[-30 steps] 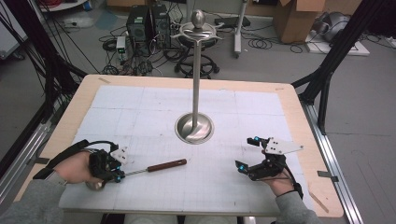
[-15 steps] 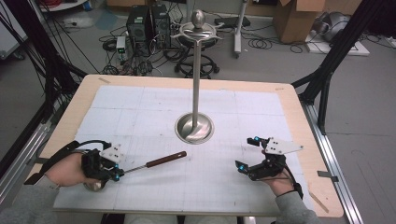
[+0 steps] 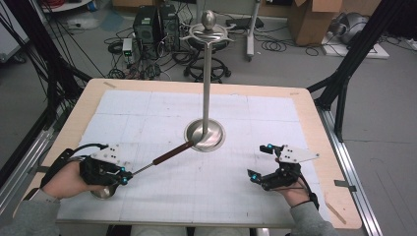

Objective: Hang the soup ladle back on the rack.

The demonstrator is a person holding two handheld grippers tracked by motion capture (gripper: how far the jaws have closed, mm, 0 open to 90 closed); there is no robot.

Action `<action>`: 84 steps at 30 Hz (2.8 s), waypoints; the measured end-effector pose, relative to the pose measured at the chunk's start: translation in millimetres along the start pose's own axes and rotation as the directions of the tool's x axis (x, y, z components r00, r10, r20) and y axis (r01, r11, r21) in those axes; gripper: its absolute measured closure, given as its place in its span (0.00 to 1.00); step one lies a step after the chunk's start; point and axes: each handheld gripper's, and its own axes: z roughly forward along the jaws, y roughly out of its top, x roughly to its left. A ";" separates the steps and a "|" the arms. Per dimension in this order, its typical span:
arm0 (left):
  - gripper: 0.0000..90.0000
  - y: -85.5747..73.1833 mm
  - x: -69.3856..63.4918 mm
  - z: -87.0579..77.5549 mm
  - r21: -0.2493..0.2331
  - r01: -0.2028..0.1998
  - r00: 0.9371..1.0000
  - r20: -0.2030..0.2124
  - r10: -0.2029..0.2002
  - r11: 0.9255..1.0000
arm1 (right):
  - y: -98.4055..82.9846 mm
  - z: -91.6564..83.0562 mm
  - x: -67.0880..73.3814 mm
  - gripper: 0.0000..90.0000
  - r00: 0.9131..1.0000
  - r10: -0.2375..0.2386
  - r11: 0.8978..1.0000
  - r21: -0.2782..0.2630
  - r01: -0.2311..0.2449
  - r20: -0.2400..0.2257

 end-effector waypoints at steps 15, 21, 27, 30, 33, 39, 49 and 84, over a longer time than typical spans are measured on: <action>0.94 9.5 0.5 -4.6 -0.195 0.052 0.999 0.009 -0.052 0.979 | 0.0 -0.4 0.2 0.02 1.000 0.008 1.000 -0.001 -0.008 -0.002; 0.94 15.4 1.0 -5.7 -0.254 0.074 0.997 -0.015 -0.080 0.964 | 0.2 -0.4 -0.4 0.02 1.000 -0.006 1.000 -0.008 0.006 0.000; 0.94 18.1 -0.1 -6.4 -0.325 0.099 0.993 -0.033 -0.116 0.940 | 0.4 -0.9 0.1 0.02 1.000 -0.001 1.000 -0.009 0.001 -0.001; 0.94 19.7 -0.3 -6.7 -0.349 0.105 0.990 -0.052 -0.131 0.931 | 0.5 -1.0 0.0 0.02 1.000 -0.006 1.000 -0.009 0.006 0.000; 0.94 20.6 0.0 -6.7 -0.368 0.115 0.987 -0.066 -0.150 0.923 | 0.6 -1.2 0.2 0.02 1.000 -0.001 1.000 -0.008 0.001 0.000; 0.94 21.7 0.3 -6.6 -0.403 0.120 0.981 -0.094 -0.172 0.907 | 0.6 -1.2 0.2 0.02 1.000 -0.001 1.000 -0.008 0.001 0.000; 0.94 24.6 -2.0 -5.0 -0.472 0.100 0.962 -0.179 -0.206 0.876 | 0.6 -1.2 0.2 0.02 1.000 -0.001 1.000 -0.009 0.001 0.000; 0.94 52.3 -0.1 -4.0 -0.625 0.072 0.938 -0.223 -0.266 0.777 | 0.7 -1.9 0.3 0.02 1.000 -0.004 1.000 -0.011 0.004 0.002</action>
